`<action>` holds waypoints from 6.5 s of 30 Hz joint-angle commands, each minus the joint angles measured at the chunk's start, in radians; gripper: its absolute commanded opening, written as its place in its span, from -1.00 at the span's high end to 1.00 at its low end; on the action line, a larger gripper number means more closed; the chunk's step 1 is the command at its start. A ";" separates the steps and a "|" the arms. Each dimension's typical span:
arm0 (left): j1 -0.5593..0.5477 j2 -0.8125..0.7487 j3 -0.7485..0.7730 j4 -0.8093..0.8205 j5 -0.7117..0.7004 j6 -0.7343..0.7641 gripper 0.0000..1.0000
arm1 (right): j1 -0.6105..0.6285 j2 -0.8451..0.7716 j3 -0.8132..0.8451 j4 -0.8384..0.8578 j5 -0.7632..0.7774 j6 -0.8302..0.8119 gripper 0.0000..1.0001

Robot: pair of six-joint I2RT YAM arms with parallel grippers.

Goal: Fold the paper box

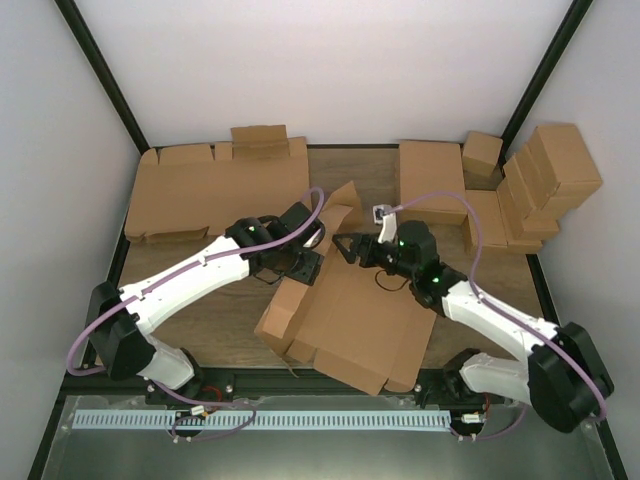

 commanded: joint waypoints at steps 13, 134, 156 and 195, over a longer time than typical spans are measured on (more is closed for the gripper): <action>0.027 -0.010 0.041 -0.005 0.002 0.104 -0.24 | -0.006 -0.175 -0.194 -0.371 0.146 -0.047 -0.48; 0.114 0.058 0.093 -0.029 0.009 0.370 -0.20 | -0.289 0.083 -0.027 -0.015 -0.100 -0.292 0.39; 0.089 -0.002 0.011 0.039 -0.011 0.343 -0.20 | -0.290 0.237 0.027 -0.036 -0.294 -0.238 0.14; 0.079 -0.015 -0.006 0.037 -0.021 0.328 -0.20 | -0.209 0.638 0.276 -0.054 -0.417 -0.394 0.35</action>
